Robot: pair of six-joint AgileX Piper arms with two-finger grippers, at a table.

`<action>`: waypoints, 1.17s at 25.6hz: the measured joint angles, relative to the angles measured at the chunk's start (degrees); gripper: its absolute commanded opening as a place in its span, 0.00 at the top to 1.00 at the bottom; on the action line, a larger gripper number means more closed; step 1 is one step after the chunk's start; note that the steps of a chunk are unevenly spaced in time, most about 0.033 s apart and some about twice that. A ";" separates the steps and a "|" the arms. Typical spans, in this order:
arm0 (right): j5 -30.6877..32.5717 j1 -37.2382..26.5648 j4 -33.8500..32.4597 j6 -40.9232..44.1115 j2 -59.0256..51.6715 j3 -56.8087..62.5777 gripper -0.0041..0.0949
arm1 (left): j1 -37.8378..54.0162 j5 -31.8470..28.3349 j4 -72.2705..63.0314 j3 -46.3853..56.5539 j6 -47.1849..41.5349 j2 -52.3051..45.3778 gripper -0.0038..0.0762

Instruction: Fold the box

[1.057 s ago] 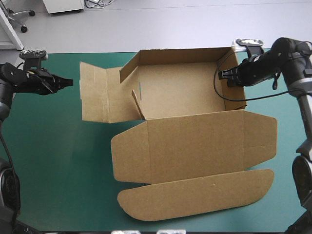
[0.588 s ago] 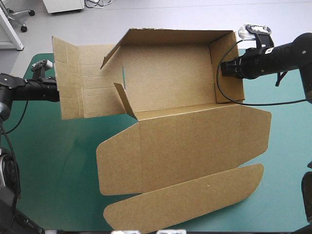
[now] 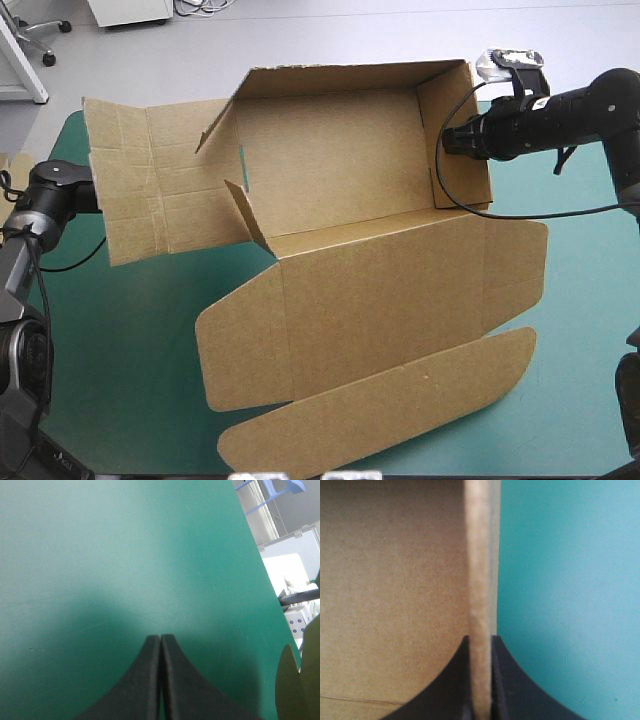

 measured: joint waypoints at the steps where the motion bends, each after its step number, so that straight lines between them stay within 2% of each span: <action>1: -0.13 0.00 -0.12 0.00 0.23 0.00 0.99 | -0.64 0.00 -0.05 0.00 0.07 -0.30 0.97; 17: -1.36 0.52 -2.49 0.19 9.82 0.00 0.98 | -6.69 0.34 -3.41 0.06 0.26 -5.10 0.97; 30: -3.04 4.11 -8.50 2.77 11.75 0.00 0.98 | -7.38 0.17 -5.08 0.06 -0.20 -6.85 0.97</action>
